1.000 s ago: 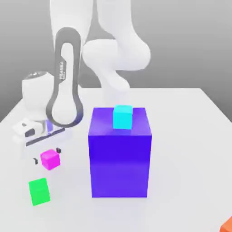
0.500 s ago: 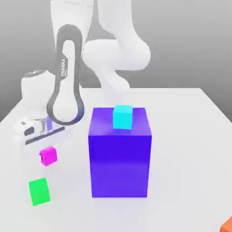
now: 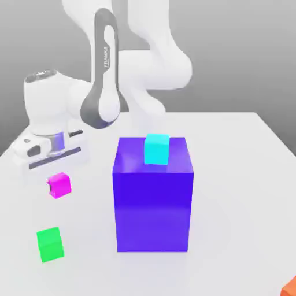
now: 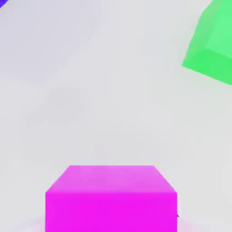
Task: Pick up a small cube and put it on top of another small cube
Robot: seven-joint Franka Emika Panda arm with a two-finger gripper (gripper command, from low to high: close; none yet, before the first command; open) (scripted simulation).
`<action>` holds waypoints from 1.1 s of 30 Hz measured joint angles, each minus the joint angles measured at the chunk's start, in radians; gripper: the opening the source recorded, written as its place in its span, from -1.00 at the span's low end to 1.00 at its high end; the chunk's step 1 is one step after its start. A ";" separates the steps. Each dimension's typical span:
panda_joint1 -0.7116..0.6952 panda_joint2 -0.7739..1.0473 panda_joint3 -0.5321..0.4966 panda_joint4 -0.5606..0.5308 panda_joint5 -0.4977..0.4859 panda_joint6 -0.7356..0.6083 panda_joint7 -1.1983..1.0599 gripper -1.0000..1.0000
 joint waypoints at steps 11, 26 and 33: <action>0.063 0.042 0.039 0.157 -0.015 -0.151 -0.140 -1.00; 0.188 0.152 0.138 0.357 0.247 -0.237 -0.514 -1.00; 0.119 0.294 0.240 0.369 0.435 -0.133 -0.651 -1.00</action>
